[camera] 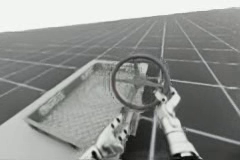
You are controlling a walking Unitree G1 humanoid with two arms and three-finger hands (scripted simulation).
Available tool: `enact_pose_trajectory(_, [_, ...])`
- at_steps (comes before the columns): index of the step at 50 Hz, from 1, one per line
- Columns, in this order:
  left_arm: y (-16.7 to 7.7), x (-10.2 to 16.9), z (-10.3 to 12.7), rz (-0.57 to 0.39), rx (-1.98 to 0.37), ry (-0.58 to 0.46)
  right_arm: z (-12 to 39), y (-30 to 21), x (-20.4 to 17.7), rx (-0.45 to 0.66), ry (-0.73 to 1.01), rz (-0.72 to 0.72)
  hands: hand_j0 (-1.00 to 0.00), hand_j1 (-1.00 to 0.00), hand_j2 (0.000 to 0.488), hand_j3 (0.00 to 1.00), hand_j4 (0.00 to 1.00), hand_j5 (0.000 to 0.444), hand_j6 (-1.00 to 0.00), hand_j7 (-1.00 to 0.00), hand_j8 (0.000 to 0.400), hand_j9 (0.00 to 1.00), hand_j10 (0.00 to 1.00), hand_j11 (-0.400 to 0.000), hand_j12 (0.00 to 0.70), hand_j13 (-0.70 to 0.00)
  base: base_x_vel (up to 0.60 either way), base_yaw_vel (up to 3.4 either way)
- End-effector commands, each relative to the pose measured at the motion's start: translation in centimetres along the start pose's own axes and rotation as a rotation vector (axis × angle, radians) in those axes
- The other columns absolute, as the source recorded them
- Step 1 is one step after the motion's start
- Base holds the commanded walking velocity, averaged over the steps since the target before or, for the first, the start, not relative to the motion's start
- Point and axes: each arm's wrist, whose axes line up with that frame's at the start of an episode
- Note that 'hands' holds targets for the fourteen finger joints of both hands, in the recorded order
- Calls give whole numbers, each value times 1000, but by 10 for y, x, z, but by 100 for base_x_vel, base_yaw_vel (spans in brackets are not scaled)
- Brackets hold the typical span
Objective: Pick up and drop off the object
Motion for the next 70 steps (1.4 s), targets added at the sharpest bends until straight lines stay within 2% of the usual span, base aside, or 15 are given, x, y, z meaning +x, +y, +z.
enact_pose_trajectory(1, [-4,5,-2,4,14,30,2,-17,8,14,-3,-47,0,0,0,1000,1000,0,0,0,0,1000,1000,-400,0,-700,25,-129])
enact_pose_trajectory(35, [-4,5,-2,4,14,30,2,-17,8,14,-3,-47,0,0,0,1000,1000,0,0,0,0,1000,1000,-400,0,-700,33,-77])
enact_pose_trajectory(70, [-4,5,-2,4,14,30,2,-17,8,14,-3,-47,0,0,0,1000,1000,0,0,0,0,1000,1000,-400,0,-700,47,-28])
